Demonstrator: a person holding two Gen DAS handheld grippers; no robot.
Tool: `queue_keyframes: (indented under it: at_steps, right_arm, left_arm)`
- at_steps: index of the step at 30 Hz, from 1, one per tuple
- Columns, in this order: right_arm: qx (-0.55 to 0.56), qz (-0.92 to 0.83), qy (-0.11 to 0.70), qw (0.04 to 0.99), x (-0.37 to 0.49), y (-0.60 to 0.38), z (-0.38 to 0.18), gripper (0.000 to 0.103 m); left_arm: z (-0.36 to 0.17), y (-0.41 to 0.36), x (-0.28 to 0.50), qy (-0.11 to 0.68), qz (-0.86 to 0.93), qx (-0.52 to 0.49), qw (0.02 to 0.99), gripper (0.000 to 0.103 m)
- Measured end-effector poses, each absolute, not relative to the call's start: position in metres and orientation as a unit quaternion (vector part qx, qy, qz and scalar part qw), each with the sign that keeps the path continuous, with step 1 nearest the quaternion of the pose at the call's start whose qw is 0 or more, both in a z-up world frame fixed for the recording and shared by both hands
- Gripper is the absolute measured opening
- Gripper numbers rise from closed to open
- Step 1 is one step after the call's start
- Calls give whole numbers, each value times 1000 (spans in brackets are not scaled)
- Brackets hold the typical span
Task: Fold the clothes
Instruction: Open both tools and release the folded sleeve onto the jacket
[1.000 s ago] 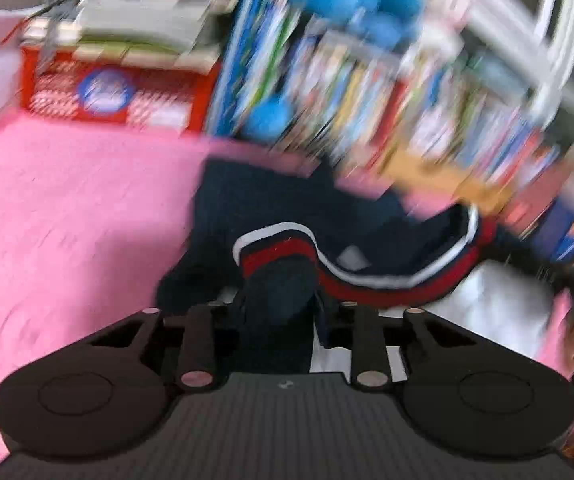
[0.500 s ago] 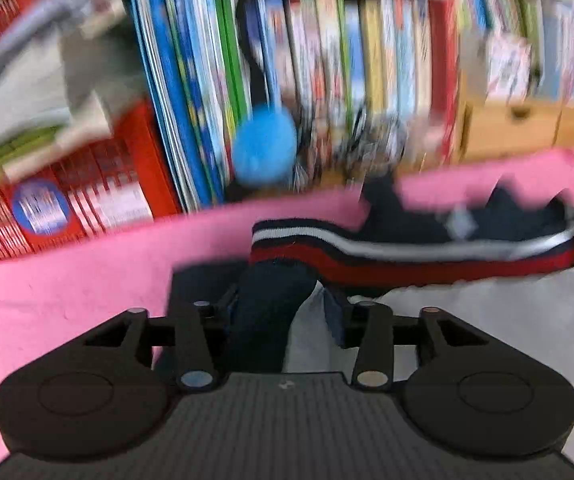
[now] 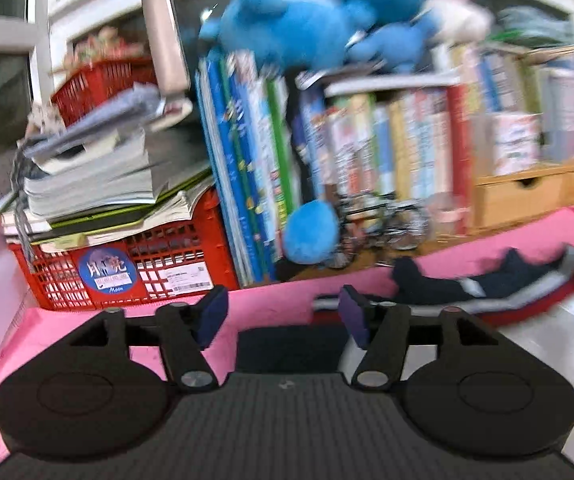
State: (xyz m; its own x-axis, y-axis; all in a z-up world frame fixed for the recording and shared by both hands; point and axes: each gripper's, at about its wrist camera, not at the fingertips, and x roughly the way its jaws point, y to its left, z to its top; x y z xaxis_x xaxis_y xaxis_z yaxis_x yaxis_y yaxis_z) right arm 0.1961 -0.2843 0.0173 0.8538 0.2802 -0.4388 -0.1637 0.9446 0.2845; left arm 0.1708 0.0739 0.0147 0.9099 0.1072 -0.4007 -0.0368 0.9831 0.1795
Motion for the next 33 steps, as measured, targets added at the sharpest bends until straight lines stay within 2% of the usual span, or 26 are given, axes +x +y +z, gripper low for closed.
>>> queue_keyframes:
  at_steps: [2,3,6,8,10,12,14,17,19,20,23,26,29,32,33]
  right_arm:
    - [96,159,244,952,174,-263,17,78]
    - [75,180,256,947,167,-246,14,72]
    - [9,217,307,926,171,-186,-4,60]
    - [-16,195,314,929,194,-163,-13,59]
    - [-6,155,320,934,224,-158,-18,52]
    - [37,140,324,935,257,-172,-25,51]
    - [112,162,323,926,279,-191,-28,49]
    - [135,174,314,924,273,-195,-20,53]
    - [116,206,293,926,250,-189,-13,61]
    - [102,212,294,926,243,-185,-13,62]
    - [50,215,308,925,220,-177,-18,62]
    - [-27,173,304,937,199,-194,-27,65]
    - [-73,91,288,951,178,-247,-37,63]
    - [-75,52,248,964,146,-253,-13,79]
    - [-83,48,230,968,135,-250,-4,91]
  left_arm:
    - [11,69,142,202,14,89,975,71]
    - [5,64,131,211,2,90,973,71]
    - [-20,48,144,246,32,133,960,73]
    - [-35,49,158,261,76,163,948,73]
    - [-41,66,167,262,115,169,943,77]
    - [-47,82,176,261,153,174,937,85]
    - [-43,86,172,259,164,178,935,84]
    - [-29,76,162,226,181,192,938,77]
    - [-13,66,155,204,142,174,953,80]
    - [-6,60,151,193,122,164,960,83]
    - [-11,47,169,209,104,171,957,84]
    - [-40,61,187,229,171,219,933,84]
    - [-44,104,191,262,206,157,929,85]
    - [-25,112,181,262,203,123,936,79]
    - [-18,105,171,257,178,123,942,78]
